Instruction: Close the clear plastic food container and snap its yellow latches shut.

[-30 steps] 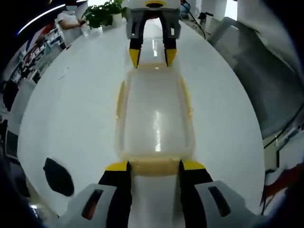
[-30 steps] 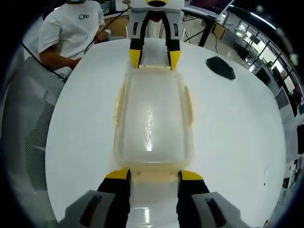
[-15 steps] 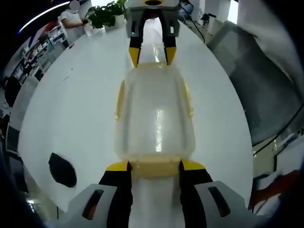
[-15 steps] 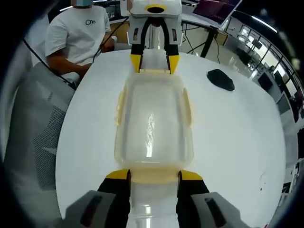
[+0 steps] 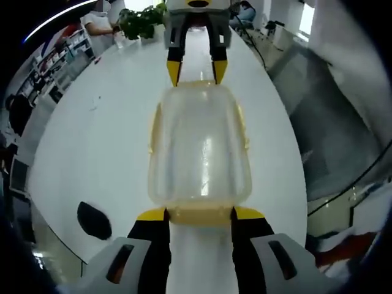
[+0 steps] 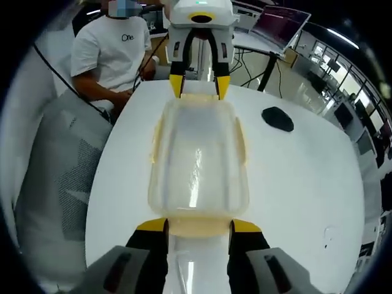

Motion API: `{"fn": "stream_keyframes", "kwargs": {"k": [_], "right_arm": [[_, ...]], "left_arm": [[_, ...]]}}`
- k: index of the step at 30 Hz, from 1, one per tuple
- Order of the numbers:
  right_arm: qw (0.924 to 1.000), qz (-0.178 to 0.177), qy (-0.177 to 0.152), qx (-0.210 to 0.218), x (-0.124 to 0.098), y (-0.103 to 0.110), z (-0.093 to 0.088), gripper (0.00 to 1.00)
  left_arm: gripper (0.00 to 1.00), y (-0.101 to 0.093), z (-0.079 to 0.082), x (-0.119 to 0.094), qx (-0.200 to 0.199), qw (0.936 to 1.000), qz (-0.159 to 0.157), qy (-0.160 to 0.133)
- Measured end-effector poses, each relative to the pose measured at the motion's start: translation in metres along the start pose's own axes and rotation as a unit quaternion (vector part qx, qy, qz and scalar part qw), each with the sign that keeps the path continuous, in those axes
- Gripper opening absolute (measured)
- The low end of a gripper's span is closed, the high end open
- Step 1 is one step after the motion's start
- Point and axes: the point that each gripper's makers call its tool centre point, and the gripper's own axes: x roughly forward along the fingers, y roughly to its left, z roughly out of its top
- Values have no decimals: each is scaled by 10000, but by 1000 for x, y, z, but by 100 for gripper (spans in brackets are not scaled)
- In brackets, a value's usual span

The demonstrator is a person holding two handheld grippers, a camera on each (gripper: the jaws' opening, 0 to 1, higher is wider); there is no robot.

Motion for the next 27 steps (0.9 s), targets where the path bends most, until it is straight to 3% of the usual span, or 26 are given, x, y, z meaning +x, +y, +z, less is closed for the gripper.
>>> {"fn": "stream_keyframes", "kwargs": {"k": [17,27], "right_arm": [[9995,-93,209,-205,-59,3,-44,36],[9996,-117,150,-229,-89,4,-69,36]], "left_arm": [[36,-6,73,0,-4,9999,100,-115],[36,-7,113,3,39,9999,139,-44]]}}
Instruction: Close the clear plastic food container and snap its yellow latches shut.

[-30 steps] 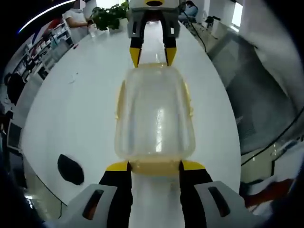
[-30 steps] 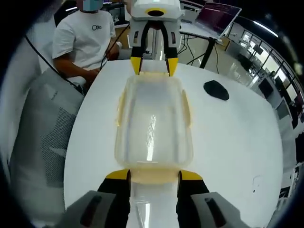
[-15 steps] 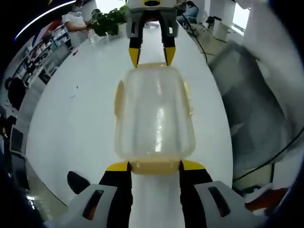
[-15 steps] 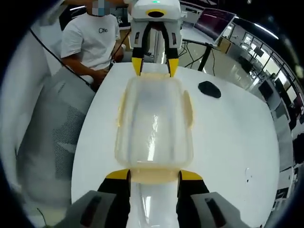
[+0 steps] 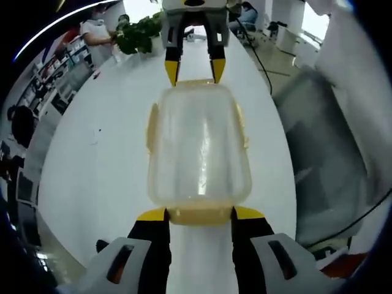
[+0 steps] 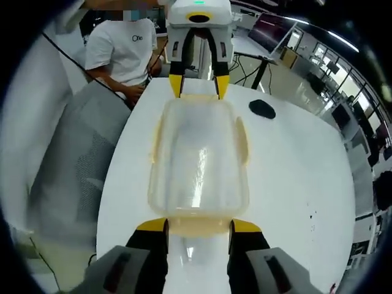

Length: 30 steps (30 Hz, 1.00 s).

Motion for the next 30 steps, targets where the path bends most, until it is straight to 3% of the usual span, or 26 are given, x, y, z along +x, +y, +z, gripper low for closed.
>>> {"fn": "stream_keyframes", "kwargs": {"k": [7,30], "right_arm": [[9999,90,77,20,-14,1,-27,36],[9989,162,314,-323,-16,-12,-83,36]], "left_arm": [[36,-2,26,11,-30,10000,4,-28],[36,3,62,54,-276,9995,168,51]]}}
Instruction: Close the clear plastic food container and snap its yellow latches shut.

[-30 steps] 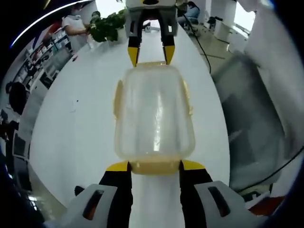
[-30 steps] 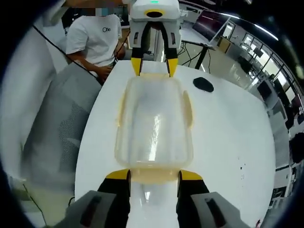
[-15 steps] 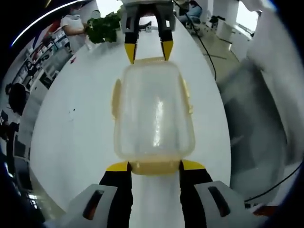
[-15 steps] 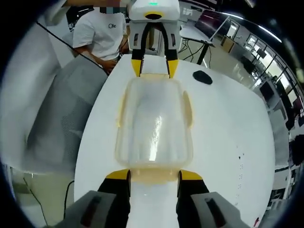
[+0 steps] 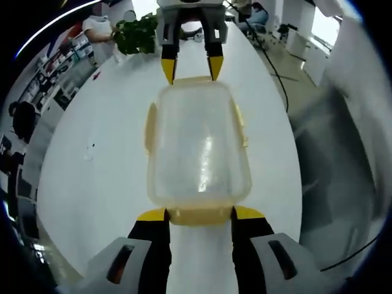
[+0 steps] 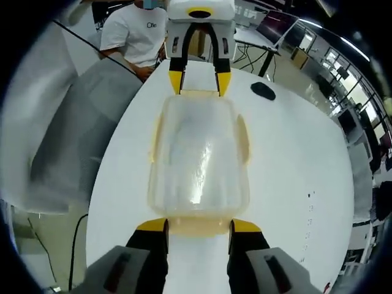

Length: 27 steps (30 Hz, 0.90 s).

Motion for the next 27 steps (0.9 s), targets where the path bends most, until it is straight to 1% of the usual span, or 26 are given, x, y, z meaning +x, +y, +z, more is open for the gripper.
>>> {"fn": "stream_keyframes", "kwargs": {"k": [9,15,23,27], "right_arm": [[10000,5,27,3,8,-4,-17,36],[10000,-15,39,-46,13,-8,-27,36],[9998,24,162,-111,26,-11,-38,36],[9996,111,226,-155,33,-10,-43,36]], "left_arm": [[36,5,5,18,3,9999,-27,112],[36,7,8,28,-20,9999,-32,109],[36,8,7,44,-60,9998,-24,192],[36,5,5,51,-81,9997,-61,231]]}}
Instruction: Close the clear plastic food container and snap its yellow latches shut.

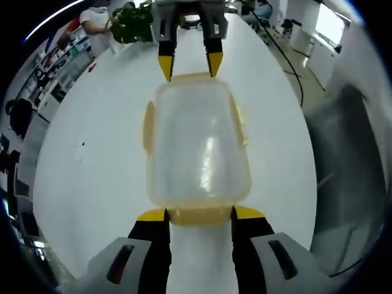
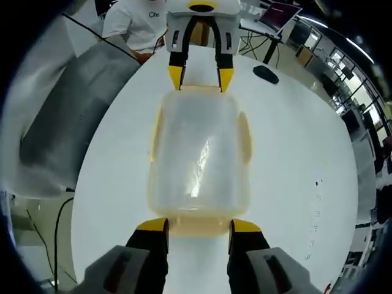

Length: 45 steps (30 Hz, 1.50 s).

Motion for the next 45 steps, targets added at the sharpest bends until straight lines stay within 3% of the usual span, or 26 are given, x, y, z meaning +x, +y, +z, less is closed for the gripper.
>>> {"fn": "stream_keyframes", "kwargs": {"k": [20,34,45], "right_arm": [[10000,13,-64,-48,14,-4,-6,36],[9999,84,-149,2,18,-3,2,36],[9996,185,-115,152,18,5,1,37]], "left_arm": [[36,5,-3,10,-31,10000,30,44],[36,3,-12,8,-33,10000,8,85],[37,1,-13,10,178,9998,-51,104]]}}
